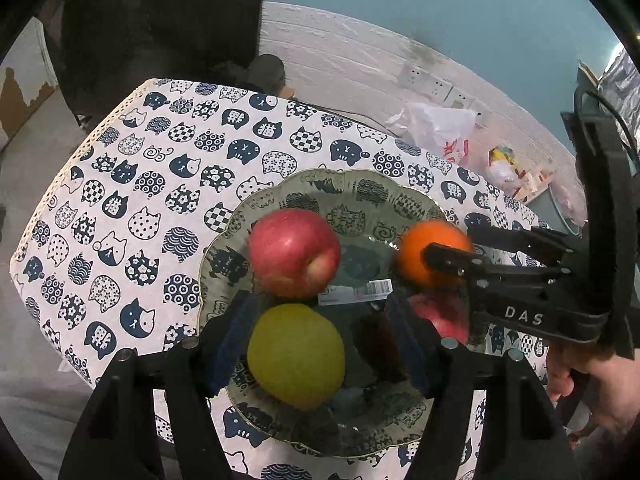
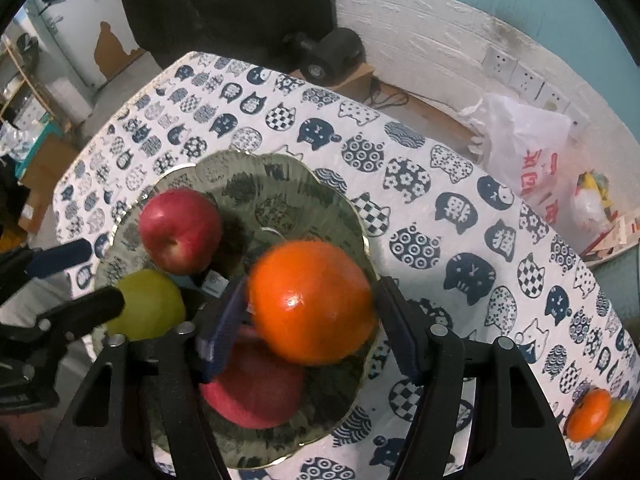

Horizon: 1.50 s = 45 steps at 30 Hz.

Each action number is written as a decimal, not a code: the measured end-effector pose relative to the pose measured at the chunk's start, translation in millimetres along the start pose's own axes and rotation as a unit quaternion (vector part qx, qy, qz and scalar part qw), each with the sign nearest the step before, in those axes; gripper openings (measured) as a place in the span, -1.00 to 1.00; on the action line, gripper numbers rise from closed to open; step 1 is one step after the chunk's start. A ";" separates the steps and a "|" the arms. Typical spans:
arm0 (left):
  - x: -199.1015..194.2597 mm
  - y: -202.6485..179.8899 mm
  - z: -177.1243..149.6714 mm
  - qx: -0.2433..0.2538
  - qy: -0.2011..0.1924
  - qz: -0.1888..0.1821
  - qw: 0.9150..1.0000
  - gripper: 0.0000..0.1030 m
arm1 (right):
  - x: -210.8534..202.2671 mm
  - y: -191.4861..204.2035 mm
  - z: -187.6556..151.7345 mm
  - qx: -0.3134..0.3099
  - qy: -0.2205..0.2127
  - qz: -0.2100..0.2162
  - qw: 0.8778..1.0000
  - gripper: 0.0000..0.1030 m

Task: Organize fruits
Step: 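Lower the apple into the glass plate with the left tool while the right tool lowers the mandarin, then open both tools and move them back toward the remaining fruit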

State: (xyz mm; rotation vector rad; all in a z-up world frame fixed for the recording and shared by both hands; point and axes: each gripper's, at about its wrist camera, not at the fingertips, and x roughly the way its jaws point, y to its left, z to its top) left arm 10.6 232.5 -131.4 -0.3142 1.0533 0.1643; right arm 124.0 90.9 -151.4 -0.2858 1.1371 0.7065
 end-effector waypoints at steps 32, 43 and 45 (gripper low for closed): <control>-17.9 -55.1 2.0 0.039 -0.016 0.001 0.999 0.56 | -83.2 -23.4 -27.3 0.009 -0.038 -0.054 0.998 0.42; -22.0 -112.6 -3.6 0.089 -0.015 -0.012 0.996 0.56 | -118.3 -59.8 -58.7 0.044 -0.039 -0.077 0.995 0.49; -22.9 -122.5 -5.2 0.098 -0.014 -0.014 0.995 0.56 | -124.9 -66.8 -65.8 0.051 -0.040 -0.081 0.995 0.50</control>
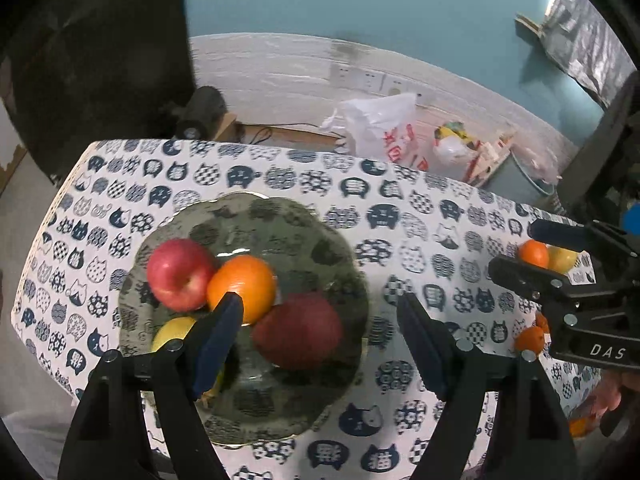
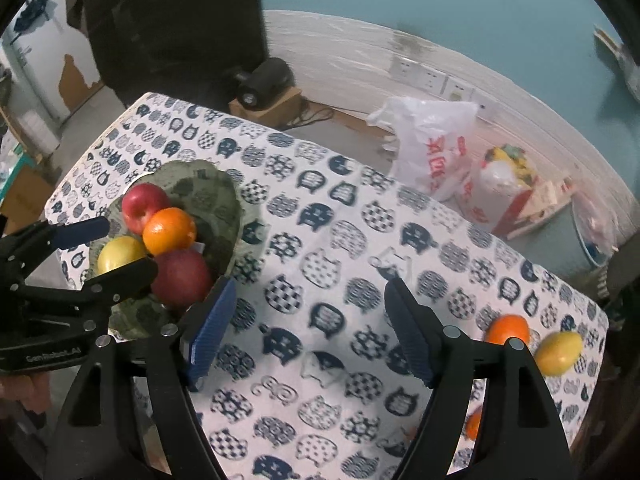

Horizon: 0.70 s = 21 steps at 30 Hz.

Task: Organize fruits
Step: 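Open both tools and move them back toward the remaining fruit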

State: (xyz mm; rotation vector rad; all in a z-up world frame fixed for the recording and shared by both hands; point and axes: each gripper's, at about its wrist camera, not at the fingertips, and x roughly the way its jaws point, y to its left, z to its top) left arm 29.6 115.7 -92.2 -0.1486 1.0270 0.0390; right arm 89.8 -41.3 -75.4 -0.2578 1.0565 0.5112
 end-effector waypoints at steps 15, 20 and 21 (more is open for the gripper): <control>10.0 -92.7 -5.7 0.064 0.028 -0.044 0.997 0.56 | -36.1 -79.9 -58.6 0.063 0.003 -0.045 0.997 0.52; 12.0 -127.5 -13.5 0.098 0.038 -0.056 0.993 0.57 | -44.8 -111.1 -79.6 0.094 0.008 -0.061 0.994 0.52; 12.7 -134.7 -15.2 0.107 0.040 -0.056 0.992 0.57 | -46.5 -118.8 -84.9 0.101 0.010 -0.064 0.993 0.52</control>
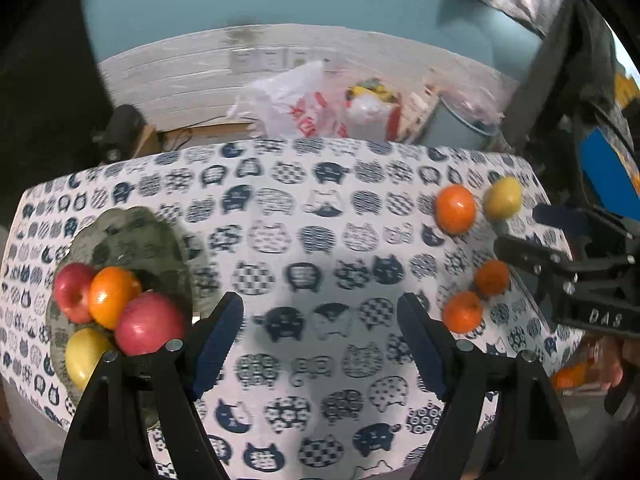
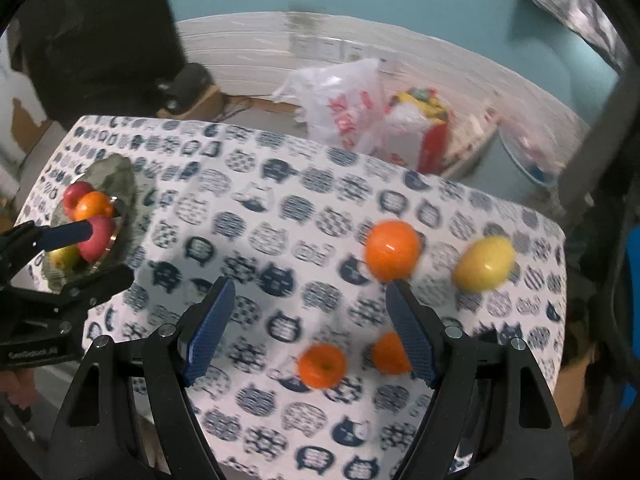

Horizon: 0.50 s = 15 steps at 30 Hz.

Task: Organize fruits
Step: 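Open both tools and move them back toward the remaining fruit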

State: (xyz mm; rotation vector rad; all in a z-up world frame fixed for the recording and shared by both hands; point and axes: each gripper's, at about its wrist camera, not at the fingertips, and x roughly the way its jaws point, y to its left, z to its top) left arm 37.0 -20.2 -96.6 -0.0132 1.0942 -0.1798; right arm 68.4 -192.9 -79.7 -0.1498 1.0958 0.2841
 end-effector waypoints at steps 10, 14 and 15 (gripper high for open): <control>28.4 -60.0 -6.2 0.050 0.036 -0.032 0.998 0.57 | -1.2 -58.3 -29.5 0.054 0.013 -0.021 0.998 0.52; 39.8 -78.8 -9.5 0.068 0.047 -0.038 0.996 0.57 | -0.5 -77.6 -38.4 0.074 0.016 -0.026 0.997 0.52; 43.3 -84.3 -10.3 0.074 0.050 -0.038 0.995 0.57 | -0.3 -81.5 -40.5 0.078 0.018 -0.027 0.996 0.52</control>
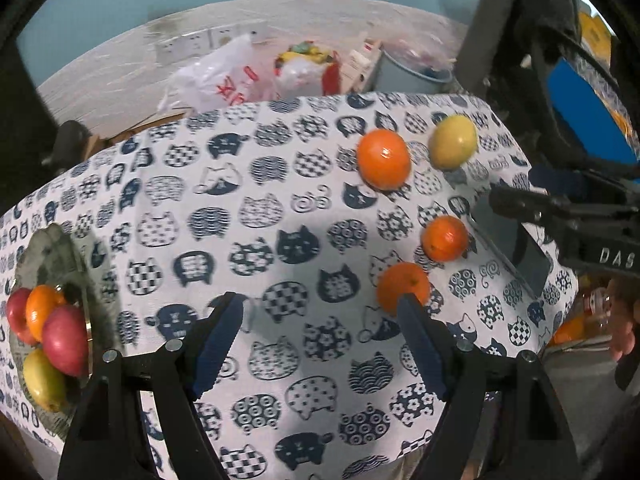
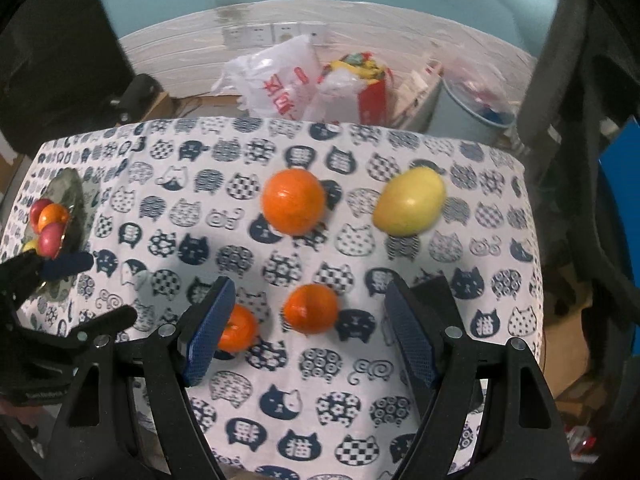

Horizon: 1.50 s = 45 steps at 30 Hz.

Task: Organize fruits
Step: 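Open both tools and move them back toward the remaining fruit, then grasp a small mandarin with the left tool while the right tool grasps the yellow pear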

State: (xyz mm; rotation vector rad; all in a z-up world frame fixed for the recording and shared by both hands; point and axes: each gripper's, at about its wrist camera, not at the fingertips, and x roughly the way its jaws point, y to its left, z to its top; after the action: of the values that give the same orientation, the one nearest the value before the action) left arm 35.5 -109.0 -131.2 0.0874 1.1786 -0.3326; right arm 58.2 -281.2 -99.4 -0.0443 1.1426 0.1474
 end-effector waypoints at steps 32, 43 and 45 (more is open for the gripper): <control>95.8 -67.7 2.7 0.074 0.075 -0.049 0.993 -0.09 | 47.1 -80.5 -20.6 0.085 0.038 -0.008 0.996 0.52; 89.4 -49.9 30.9 0.057 0.032 -0.037 0.997 -0.10 | 64.2 -81.7 -2.5 0.091 0.036 -0.004 0.995 0.52; 88.9 -43.3 38.6 0.045 0.026 -0.035 0.998 -0.10 | 68.1 -83.2 2.8 0.095 0.034 -0.003 0.995 0.52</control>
State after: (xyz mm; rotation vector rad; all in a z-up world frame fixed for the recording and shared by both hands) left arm 87.0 -177.9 -193.3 0.1344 1.2208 -0.4488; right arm 100.0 -356.8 -163.5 0.1176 1.2193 0.0319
